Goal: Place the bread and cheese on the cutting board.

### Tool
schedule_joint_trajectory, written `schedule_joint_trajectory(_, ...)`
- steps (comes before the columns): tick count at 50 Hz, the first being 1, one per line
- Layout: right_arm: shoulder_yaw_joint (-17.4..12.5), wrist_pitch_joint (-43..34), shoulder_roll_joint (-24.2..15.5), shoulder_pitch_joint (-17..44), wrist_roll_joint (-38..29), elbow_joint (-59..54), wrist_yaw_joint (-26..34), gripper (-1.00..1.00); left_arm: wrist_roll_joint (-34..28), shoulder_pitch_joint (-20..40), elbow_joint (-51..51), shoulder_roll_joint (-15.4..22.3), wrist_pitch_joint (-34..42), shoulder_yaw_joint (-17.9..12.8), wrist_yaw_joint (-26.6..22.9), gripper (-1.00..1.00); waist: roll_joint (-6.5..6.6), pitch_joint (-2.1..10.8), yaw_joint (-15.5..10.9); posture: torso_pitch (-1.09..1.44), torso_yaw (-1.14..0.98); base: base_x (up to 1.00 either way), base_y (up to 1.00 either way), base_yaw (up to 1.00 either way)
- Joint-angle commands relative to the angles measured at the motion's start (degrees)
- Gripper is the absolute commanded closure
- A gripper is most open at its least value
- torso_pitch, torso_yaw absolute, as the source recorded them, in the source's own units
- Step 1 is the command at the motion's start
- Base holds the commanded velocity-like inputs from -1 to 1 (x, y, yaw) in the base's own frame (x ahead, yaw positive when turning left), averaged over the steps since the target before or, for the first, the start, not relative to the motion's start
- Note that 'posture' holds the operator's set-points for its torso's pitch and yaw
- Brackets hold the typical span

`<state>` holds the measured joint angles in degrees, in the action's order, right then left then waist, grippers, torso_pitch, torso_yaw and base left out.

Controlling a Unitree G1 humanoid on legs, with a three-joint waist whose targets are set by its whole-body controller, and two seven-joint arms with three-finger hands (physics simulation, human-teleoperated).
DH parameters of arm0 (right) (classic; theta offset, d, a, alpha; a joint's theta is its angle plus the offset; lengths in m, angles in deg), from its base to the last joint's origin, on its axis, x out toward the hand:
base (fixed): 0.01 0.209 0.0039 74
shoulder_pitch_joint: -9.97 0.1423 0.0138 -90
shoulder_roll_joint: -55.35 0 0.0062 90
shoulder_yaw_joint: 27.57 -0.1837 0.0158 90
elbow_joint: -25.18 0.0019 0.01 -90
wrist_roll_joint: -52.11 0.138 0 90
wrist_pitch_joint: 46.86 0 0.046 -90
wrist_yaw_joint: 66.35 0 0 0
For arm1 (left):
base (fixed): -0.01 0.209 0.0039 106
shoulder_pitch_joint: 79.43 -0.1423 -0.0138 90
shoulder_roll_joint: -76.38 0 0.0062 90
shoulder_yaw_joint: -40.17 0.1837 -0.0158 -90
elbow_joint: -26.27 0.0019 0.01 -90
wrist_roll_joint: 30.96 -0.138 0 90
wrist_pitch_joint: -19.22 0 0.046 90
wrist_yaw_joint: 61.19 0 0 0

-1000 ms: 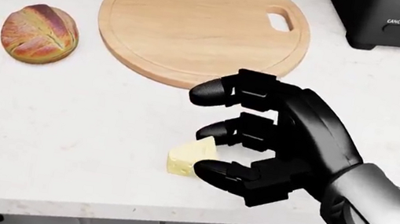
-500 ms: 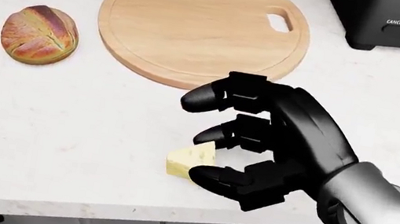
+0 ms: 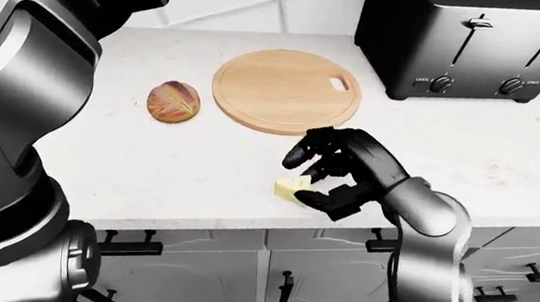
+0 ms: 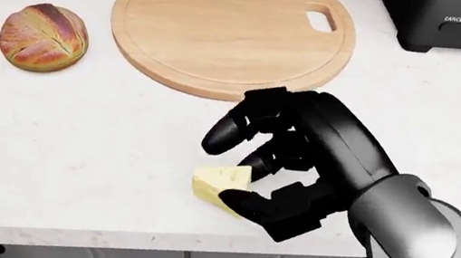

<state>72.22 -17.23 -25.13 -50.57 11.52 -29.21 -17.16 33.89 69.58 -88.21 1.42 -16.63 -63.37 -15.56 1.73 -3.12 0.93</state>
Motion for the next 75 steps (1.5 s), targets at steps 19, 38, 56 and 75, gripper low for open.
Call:
schedule_joint_trajectory(19, 0.12, -1.05, 6.76, 11.15, -21.62, 6.25, 15.60, 1.00, -0.46, 1.26, -1.18, 0.38, -1.26, -0.74, -0.32, -1.00, 0.90, 1.11, 0.44, 0.00, 0.00, 0.00, 0.00, 0.00)
schedule_joint_trajectory(38, -9.47, 7.97, 2.91, 40.20, -24.99, -21.64, 20.24, 1.00, -0.82, 1.22, -1.36, -0.20, -0.72, -0.54, -0.14, -1.00, 2.03, 0.47, 1.54, 0.00, 0.00, 0.00, 0.00, 0.00)
schedule_joint_trajectory(56, -11.78, 41.42, -5.42, 69.61, 6.24, -104.60, -11.64, 1.00, -2.60, 1.01, -1.31, -1.34, -0.50, -0.31, -1.33, -1.00, 2.82, 1.02, 2.41, 0.00, 0.00, 0.00, 0.00, 0.00)
schedule_joint_trajectory(75, -13.03, 39.61, -6.17, 68.16, 3.13, -112.25, -13.60, 1.00, -2.35, 1.16, -1.62, -1.93, -0.15, 0.02, -0.92, -1.00, 2.30, 0.86, 1.69, 0.00, 0.00, 0.00, 0.00, 0.00)
